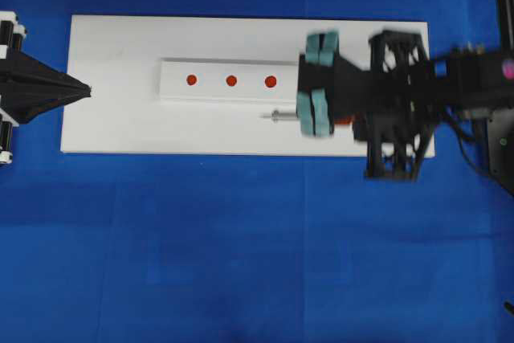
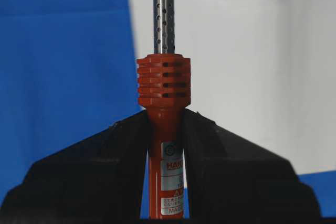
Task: Touch the tip of the soldering iron to the mark.
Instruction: 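Carry the iron back down and lower it onto the blue table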
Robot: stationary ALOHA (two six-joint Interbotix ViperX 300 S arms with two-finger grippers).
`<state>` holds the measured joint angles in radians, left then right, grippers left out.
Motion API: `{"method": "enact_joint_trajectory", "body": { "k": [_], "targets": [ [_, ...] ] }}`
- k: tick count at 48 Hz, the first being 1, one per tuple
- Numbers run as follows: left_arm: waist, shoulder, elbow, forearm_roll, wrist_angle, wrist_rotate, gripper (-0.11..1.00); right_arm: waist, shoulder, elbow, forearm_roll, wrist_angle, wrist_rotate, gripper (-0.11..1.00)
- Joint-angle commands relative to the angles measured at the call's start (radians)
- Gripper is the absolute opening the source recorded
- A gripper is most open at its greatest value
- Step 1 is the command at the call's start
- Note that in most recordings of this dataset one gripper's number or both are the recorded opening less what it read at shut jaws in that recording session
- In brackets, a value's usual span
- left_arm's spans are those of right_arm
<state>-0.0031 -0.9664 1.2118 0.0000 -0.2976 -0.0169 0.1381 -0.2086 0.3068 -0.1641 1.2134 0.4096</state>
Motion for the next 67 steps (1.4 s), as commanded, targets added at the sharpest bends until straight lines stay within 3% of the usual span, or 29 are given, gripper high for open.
{"method": "enact_joint_trajectory", "body": {
  "k": [1,12,27,48,67],
  "targets": [
    [-0.003,0.002,-0.012,0.002,-0.011,-0.002,0.0,0.064,-0.018,-0.009,-0.018,-0.006,0.058,0.07],
    [-0.003,-0.011,-0.012,0.002,-0.011,-0.002,0.0,0.222,-0.006,-0.009,-0.055,-0.002,0.261,0.07],
    [-0.003,-0.011,-0.012,0.002,-0.011,-0.002,0.0,0.316,0.035,-0.012,-0.055,-0.009,0.362,0.06],
    [-0.003,-0.005,-0.011,0.002,-0.011,-0.002,0.0,0.27,0.137,-0.1,-0.129,-0.087,0.344,0.07],
    [-0.003,-0.018,-0.012,0.002,-0.017,-0.002,0.0,0.202,0.325,-0.318,-0.124,-0.138,0.218,0.07]
  ]
}}
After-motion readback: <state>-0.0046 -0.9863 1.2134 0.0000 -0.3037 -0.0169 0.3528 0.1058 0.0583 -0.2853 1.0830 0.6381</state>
